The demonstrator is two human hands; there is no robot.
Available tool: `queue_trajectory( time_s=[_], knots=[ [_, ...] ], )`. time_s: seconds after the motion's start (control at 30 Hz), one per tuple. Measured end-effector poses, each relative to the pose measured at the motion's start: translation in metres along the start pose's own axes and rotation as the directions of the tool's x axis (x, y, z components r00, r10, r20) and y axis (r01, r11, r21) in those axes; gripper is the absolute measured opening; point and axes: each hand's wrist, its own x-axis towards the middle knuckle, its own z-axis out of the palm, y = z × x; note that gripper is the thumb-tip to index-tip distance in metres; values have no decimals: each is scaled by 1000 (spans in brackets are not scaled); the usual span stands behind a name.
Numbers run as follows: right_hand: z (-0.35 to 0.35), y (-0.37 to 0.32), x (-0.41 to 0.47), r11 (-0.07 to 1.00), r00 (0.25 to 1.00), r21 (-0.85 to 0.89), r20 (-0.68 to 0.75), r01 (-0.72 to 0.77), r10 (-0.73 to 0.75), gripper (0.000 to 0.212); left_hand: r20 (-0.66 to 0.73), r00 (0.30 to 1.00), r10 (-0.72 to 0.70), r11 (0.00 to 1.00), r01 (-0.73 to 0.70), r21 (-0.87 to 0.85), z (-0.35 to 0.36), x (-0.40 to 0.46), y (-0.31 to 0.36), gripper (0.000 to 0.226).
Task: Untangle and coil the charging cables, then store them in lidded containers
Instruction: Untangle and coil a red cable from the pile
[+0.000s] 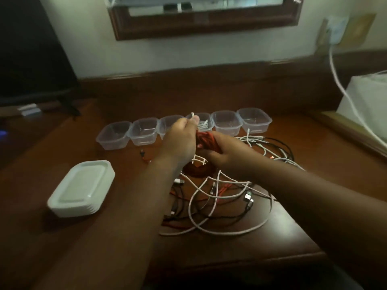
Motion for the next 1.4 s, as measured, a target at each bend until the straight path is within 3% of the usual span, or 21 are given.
queue_trajectory(
  time_s=[0.07,0.23,0.37,0.47,0.57,0.63,0.8,0.9,1.07,1.13,1.27,1.4],
  knots=[
    [-9,-19,-18,993,1000,-113,23,20,-17,15,27,998,-52,999,52,-7,-8,-20,17,49],
    [-29,-61,-67,925,997,-371,33,82,-75,25,110,992,-66,998,67,-7,-23,-69,53,38],
    [-32,-81,-95,928,999,-368,18,54,-51,28,103,995,5,999,-9,37,-25,-101,67,34],
    [-33,-89,-108,923,998,-383,-70,-33,6,32,111,990,93,988,-105,112,-29,-117,74,32],
    [-33,-91,-113,792,978,-611,-175,-15,-116,38,133,982,132,982,-147,118,-29,-118,81,31],
    [-32,-87,-110,726,948,-688,-219,18,-231,41,122,987,103,994,-108,37,-26,-115,84,32],
    [-39,-63,-90,644,914,-762,-211,67,-346,42,238,962,-135,956,190,-224,-12,-88,76,33],
    [-47,-41,-72,731,926,-681,-240,54,-291,37,245,957,-157,951,214,-224,10,-52,66,36],
    [-70,7,-30,952,986,-282,-147,-118,79,21,201,974,-101,992,114,-57,58,11,45,33],
    [-84,30,-9,969,975,-132,-96,-211,199,17,203,978,-55,997,63,-34,77,36,38,31],
    [-117,70,23,940,944,-92,-6,-330,330,15,252,967,28,1000,-29,1,110,82,30,34],
    [-147,105,46,920,921,24,-3,-390,390,16,288,956,57,998,-53,-21,128,125,25,40]
  ],
)
